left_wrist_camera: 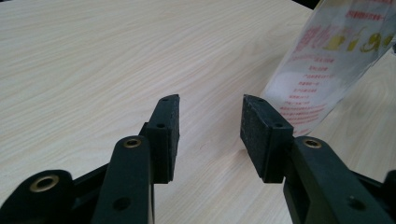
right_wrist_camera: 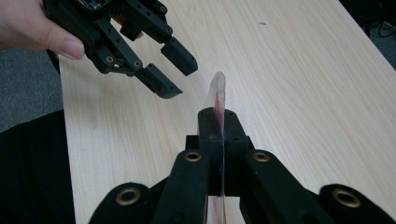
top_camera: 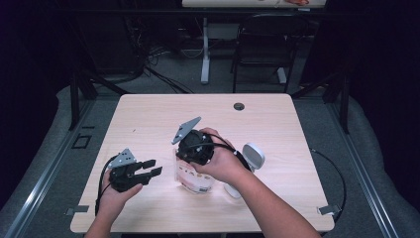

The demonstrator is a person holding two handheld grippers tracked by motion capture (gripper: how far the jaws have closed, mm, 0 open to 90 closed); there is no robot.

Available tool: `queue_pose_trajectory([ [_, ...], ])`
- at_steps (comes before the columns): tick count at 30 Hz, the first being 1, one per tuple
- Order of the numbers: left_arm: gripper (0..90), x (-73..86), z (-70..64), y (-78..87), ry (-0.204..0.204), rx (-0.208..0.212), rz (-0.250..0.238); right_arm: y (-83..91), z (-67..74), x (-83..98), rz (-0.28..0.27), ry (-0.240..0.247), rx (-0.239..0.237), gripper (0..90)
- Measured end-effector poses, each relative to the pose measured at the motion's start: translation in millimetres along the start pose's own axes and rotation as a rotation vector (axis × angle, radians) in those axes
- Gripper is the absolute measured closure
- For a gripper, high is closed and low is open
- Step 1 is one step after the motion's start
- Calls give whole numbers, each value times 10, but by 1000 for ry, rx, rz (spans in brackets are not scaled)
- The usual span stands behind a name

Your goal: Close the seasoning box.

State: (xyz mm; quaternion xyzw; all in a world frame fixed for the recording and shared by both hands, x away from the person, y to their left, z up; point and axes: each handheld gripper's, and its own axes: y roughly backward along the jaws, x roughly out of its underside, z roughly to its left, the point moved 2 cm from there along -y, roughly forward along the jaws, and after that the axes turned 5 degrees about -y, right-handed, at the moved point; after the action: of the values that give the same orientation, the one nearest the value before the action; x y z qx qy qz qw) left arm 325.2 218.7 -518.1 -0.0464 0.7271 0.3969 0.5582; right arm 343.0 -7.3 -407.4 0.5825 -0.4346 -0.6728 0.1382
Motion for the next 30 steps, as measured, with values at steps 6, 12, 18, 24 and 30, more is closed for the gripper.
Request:
queue_pose_trajectory([
  [6, 566, -13, -24, -5, -9, -1, 2, 93, -12, -2, -11, 7, 4, 900],
  [12, 532, -19, -66, -45, -30, 26, -1, 196, -37, -7, -35, 5, -2, 900],
  [18, 512, -17, -109, -97, -39, 49, 4, 286, -34, -9, -36, 26, 2, 900],
  [24, 505, -24, -206, -172, -66, 91, 13, 437, -44, -1, -65, 26, -3, 900],
  [30, 488, -26, -334, -273, -108, 145, 34, 503, -41, 27, -67, 41, -13, 900],
])
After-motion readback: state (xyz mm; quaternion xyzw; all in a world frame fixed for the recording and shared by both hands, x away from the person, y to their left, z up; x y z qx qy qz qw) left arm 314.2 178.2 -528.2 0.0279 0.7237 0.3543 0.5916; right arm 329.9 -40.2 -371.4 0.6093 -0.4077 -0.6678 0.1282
